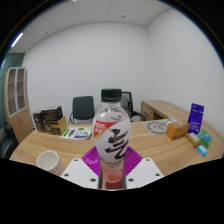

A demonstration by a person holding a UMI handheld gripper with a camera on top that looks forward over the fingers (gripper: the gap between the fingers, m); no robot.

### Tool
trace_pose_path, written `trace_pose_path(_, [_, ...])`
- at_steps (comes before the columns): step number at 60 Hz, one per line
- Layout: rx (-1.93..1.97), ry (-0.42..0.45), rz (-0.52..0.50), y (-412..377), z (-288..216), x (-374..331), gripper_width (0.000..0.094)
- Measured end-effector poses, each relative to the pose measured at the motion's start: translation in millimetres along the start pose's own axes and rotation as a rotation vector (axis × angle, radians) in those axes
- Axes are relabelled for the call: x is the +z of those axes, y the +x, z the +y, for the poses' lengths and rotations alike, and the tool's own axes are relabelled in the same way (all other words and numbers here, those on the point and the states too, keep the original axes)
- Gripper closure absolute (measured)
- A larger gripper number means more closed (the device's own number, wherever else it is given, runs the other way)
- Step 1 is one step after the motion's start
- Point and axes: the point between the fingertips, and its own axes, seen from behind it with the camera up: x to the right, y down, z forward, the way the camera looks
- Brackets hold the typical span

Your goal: Pour water

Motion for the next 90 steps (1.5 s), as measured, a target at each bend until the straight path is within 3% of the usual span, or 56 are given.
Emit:
trace_pose_path(16, [-0.016, -0.064, 0.03, 19.8, 57.3, 4.6, 0.0668])
trace_pose_path(25, [-0.008, -0.023, 0.03, 19.4, 55.1, 2.3, 0.0603])
trace_pose_path(34, [-0.012, -0.055, 0.034, 21.0, 56.9, 0.5, 0.0422])
trace_pose_path(35, [-0.011, -0.069, 0.038, 21.6, 59.0, -0.3, 0.0378])
trace_pose_path(39, [0.005, -0.099, 0.035, 20.8, 61.8, -6.7, 0.0058])
trace_pose_path(42, [0.013, -0.107, 0.037, 20.0, 58.6, -14.2, 0.0111])
trace_pose_path(46, [0.005, -0.117, 0.052, 18.7, 49.6, -28.8, 0.0068])
trace_pose_path(61, [-0.044, -0.13, 0.075, -12.8, 9.0, -124.0, 0.0079])
trace_pose_path(90, [-0.02, -0.154, 0.109, -76.5, -5.5, -325.5, 0.008])
